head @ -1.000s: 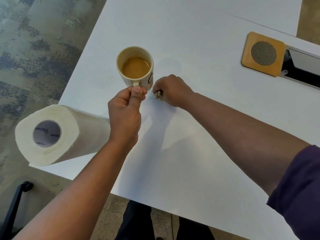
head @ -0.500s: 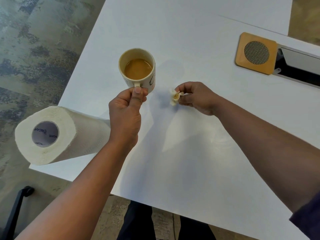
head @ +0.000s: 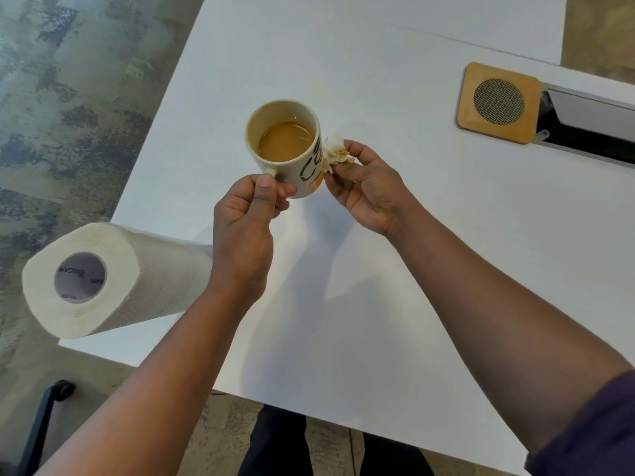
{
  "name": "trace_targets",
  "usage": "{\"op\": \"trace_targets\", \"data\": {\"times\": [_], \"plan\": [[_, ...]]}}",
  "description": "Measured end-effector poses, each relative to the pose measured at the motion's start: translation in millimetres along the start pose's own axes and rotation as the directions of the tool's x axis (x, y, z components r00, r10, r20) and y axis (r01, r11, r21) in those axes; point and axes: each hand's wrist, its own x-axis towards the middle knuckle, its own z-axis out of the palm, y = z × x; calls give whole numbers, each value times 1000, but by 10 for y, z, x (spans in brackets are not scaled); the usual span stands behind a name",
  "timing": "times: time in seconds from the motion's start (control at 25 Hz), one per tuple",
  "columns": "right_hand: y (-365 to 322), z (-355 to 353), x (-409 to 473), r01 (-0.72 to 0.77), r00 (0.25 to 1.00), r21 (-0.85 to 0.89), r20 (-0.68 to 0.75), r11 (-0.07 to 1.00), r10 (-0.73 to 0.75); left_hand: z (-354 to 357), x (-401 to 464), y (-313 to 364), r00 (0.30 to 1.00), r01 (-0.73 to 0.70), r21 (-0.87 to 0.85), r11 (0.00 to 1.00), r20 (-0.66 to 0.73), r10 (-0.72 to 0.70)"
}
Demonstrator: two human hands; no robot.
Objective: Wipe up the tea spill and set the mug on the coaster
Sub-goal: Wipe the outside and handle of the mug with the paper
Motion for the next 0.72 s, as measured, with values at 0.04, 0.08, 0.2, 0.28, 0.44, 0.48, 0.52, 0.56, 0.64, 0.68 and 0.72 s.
{"op": "trace_targets", "data": {"times": [0.04, 0.08, 0.2, 0.28, 0.44, 0.48, 0.52, 0.56, 0.64, 0.68, 0.72], "plan": [[3, -10, 19, 41, 998, -143, -33, 989, -46, 2, -7, 4, 1000, 2, 5, 1000, 5, -2], [30, -49, 31, 85, 990, -356, -74, 931, -119, 0, -10, 6, 1000, 1, 9, 1000, 7, -1], [226, -229, 12, 110, 939, -837, -90, 537, -333, -18, -1, 4, 1000, -7, 6, 1000, 6, 7], [343, -307, -3, 131, 904, -934, -26, 333, -427, -28, 12, 2, 1000, -5, 6, 1000, 2, 5], [548, -231, -73, 266, 851, -963, 217, 35, -479, -42, 20, -17, 1000, -16, -5, 1000, 2, 16], [635, -189, -109, 287, 861, -957, 270, -25, -432, -47, 21, -23, 1000, -21, -5, 1000, 2, 21], [720, -153, -144, 300, 874, -953, 294, -48, -387, -52, 18, -30, 1000, -22, -5, 1000, 3, 22], [765, -128, -161, 295, 890, -955, 272, 7, -366, -59, 15, -34, 1000, -21, -5, 1000, 2, 21], [686, -52, -147, 204, 936, -861, 32, 465, -352, -76, 17, -22, 1000, -21, -2, 1000, -5, 21], [584, -5, -128, 140, 955, -666, -103, 733, -277, -81, 20, -6, 1000, -23, 1, 1000, -6, 23], [465, 32, -107, 93, 968, -413, -175, 906, -179, -86, 25, 10, 1000, -28, 2, 1000, -6, 28]]}}
